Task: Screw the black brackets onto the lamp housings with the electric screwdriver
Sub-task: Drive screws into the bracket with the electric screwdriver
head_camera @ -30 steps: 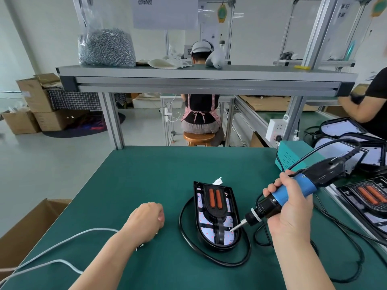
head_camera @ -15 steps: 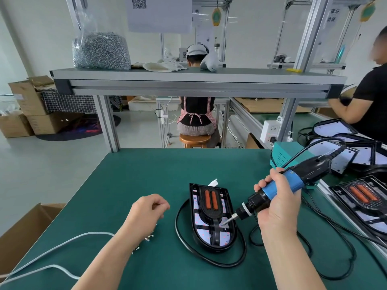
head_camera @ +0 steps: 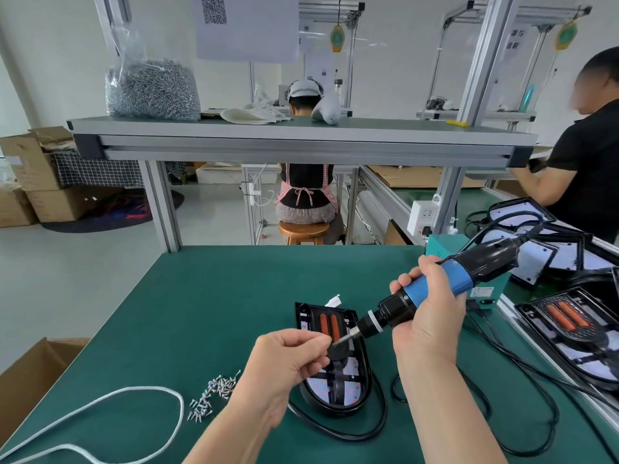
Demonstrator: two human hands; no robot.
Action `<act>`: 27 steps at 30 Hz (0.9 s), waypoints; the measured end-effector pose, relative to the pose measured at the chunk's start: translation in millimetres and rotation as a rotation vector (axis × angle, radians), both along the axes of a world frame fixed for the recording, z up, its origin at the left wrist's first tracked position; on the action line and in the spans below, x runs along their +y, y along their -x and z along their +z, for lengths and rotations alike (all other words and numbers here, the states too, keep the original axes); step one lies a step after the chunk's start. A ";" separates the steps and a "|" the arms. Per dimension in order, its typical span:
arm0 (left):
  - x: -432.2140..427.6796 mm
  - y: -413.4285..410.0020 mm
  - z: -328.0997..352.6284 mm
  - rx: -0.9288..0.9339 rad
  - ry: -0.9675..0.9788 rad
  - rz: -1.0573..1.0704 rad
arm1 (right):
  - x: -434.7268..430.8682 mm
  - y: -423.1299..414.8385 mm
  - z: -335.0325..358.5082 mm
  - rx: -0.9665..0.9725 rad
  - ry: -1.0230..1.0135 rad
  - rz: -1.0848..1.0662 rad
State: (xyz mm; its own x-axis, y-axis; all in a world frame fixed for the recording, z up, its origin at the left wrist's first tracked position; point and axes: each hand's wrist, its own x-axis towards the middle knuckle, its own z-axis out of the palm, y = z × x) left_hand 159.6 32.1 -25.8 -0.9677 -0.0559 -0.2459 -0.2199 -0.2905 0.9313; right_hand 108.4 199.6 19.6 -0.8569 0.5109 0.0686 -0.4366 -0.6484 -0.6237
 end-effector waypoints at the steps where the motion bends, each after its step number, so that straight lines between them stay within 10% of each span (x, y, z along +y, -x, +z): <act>1: 0.9 -0.7 -0.4 -0.003 -0.027 -0.006 | -0.2 0.1 0.6 0.003 0.002 -0.001; 27: 11.1 2.6 -2.2 0.050 0.025 0.029 | 2.4 10.3 -0.3 -0.080 0.040 0.009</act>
